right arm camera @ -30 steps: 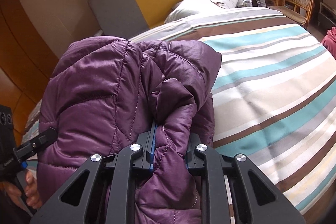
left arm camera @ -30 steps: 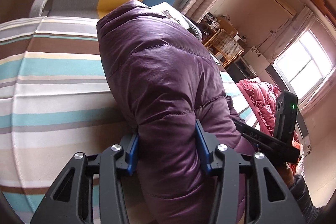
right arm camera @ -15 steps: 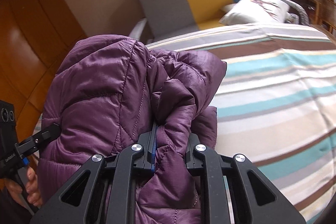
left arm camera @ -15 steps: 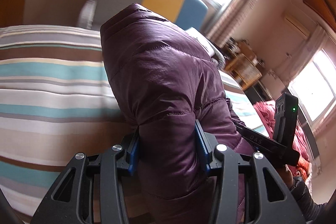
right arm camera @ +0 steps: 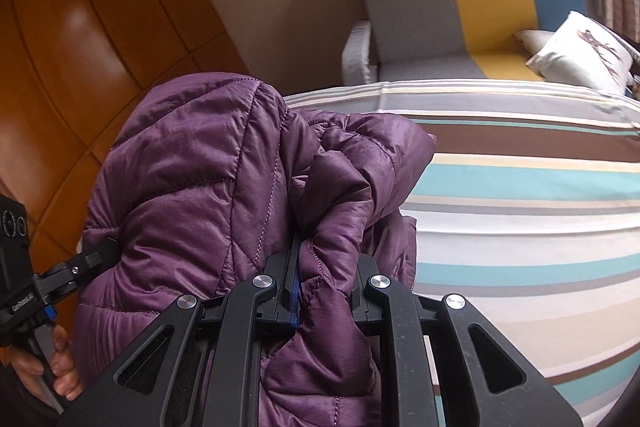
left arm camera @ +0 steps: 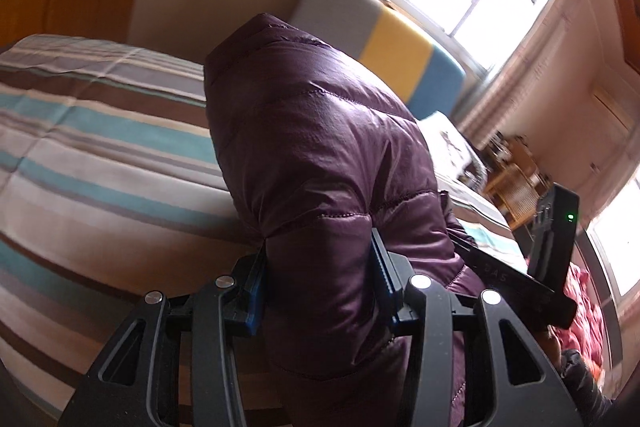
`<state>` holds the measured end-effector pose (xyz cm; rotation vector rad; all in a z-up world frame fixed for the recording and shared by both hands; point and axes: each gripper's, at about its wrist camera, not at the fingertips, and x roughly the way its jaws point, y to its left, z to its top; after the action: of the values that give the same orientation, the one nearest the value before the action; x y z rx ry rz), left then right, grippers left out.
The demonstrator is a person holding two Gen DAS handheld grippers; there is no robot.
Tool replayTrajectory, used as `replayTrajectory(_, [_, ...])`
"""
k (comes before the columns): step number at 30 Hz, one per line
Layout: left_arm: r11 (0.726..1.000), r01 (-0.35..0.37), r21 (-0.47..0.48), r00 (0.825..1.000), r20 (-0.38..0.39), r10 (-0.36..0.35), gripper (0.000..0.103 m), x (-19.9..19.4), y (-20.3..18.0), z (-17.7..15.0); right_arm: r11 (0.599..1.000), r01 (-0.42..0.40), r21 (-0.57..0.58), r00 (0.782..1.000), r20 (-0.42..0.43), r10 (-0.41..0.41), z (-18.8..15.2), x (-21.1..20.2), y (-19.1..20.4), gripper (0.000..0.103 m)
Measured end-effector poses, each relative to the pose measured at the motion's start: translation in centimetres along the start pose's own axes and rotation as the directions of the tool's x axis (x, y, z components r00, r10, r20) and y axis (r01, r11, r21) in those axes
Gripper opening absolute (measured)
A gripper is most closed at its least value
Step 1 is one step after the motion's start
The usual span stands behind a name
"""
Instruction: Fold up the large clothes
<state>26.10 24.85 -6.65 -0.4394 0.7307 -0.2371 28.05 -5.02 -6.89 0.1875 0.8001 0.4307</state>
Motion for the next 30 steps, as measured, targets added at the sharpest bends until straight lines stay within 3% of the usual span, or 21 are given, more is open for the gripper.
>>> replayTrajectory(7, [0.99, -0.125, -0.06, 0.992, -0.015, 0.125, 0.049, -0.3, 4.4, -1.4, 0.997, 0.012, -0.079, 1.0, -0.017, -0.013, 0.1, 2.3, 3.2, 0.015])
replayTrajectory(13, [0.979, -0.206, -0.011, 0.979, 0.013, 0.206, 0.052, 0.8, 2.2, -2.2, 0.995, 0.054, -0.082, 0.998, -0.019, -0.056, -1.0, 2.7, 3.7, 0.015])
replayTrajectory(30, [0.966, -0.26, 0.011, 0.965, 0.047, 0.259, 0.058, 1.7, 1.1, -3.9, 0.991, 0.096, -0.09, 0.995, -0.019, -0.098, -3.1, 4.2, 4.1, 0.017])
